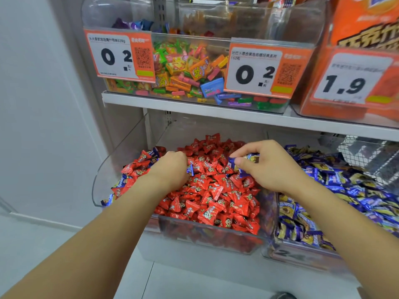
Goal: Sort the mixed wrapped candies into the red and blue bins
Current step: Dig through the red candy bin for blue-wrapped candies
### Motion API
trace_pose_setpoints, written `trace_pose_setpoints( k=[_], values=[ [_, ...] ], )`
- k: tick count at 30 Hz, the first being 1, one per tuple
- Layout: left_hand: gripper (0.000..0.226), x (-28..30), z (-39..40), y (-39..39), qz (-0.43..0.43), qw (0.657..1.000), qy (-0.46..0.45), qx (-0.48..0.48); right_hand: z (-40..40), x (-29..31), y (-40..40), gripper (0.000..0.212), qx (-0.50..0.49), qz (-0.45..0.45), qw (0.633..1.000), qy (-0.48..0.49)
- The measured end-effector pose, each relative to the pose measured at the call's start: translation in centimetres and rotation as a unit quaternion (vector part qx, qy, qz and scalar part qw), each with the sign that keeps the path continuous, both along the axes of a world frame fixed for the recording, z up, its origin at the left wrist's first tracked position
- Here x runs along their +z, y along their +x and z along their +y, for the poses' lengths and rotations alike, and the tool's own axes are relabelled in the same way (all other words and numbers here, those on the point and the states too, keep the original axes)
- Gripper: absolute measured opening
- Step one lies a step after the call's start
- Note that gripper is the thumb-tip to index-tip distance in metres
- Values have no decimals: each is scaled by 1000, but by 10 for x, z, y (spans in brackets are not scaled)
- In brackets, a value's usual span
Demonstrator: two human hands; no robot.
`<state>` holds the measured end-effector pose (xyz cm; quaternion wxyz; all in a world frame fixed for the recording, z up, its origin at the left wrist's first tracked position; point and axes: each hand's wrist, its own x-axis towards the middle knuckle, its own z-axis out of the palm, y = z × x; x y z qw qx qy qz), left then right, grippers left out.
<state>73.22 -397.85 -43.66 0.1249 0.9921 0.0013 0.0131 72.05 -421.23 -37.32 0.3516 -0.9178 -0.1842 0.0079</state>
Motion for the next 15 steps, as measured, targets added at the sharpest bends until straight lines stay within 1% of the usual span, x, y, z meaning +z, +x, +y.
trace_pose_setpoints(
  k=[2,4,7,9,10,11,13,14,15],
  values=[
    [16,3,1,-1,0,1000,-26,12,-12,1,-7,11,-16,-4,1000,16],
    [19,8,3,-5,-20,998,-56,17,-21,2,-12,11,-31,-16,999,41],
    [17,20,6,-13,-68,993,-92,26,-32,4,-19,10,-36,-18,995,87],
    [16,33,5,-17,-105,982,-151,46,-37,1,-22,10,-46,-8,989,142],
    [18,40,-1,-19,-110,971,-208,51,-40,-1,-23,10,-57,0,983,177],
    [21,47,-10,-23,-93,954,-281,51,-43,-2,-24,10,-71,13,974,214],
    [24,57,-37,-37,-20,903,-428,24,-49,-4,-27,10,-93,49,951,290],
    [23,60,-54,-42,18,879,-476,2,-54,-5,-27,10,-104,59,943,312],
    [22,62,-72,-48,45,866,-498,-21,-60,-6,-28,9,-118,60,938,321]
  ],
)
